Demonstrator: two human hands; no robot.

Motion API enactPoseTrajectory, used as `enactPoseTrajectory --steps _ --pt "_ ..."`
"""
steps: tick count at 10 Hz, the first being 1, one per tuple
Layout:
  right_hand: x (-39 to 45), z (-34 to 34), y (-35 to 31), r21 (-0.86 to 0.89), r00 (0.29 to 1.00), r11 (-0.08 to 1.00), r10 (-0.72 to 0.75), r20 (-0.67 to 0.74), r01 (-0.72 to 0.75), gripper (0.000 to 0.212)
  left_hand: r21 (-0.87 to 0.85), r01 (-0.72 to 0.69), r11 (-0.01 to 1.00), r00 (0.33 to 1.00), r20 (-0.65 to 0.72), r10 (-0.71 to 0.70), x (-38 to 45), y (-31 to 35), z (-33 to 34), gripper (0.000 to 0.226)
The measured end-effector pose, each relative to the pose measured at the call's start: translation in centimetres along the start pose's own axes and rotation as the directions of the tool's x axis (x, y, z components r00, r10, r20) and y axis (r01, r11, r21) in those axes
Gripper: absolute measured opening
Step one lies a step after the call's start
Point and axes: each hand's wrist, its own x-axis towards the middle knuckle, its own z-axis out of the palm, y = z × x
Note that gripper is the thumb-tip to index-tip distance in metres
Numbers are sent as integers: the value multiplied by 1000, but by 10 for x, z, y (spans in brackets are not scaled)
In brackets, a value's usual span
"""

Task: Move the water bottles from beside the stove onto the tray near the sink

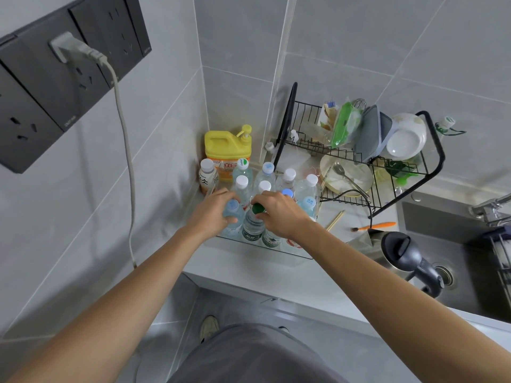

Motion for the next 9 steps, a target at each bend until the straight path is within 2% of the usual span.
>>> enactPoseTrajectory --steps 4,7,8,9 --pt "2 9 -8 -106 999 993 48 -16 -50 18 50 -36 998 997 -60 39 1 0 5 38" --pt "0 14 -5 -74 997 996 43 -61 -48 21 35 -28 999 999 -42 29 2 1 3 42" --pt "-4 12 -5 -55 998 998 2 -70 -6 36 64 -23 998 999 -40 25 -4 5 1 51" --pt "-14 13 -2 -24 993 1000 -9 -116 7 54 58 -35 998 991 -128 42 -12 7 -1 58"
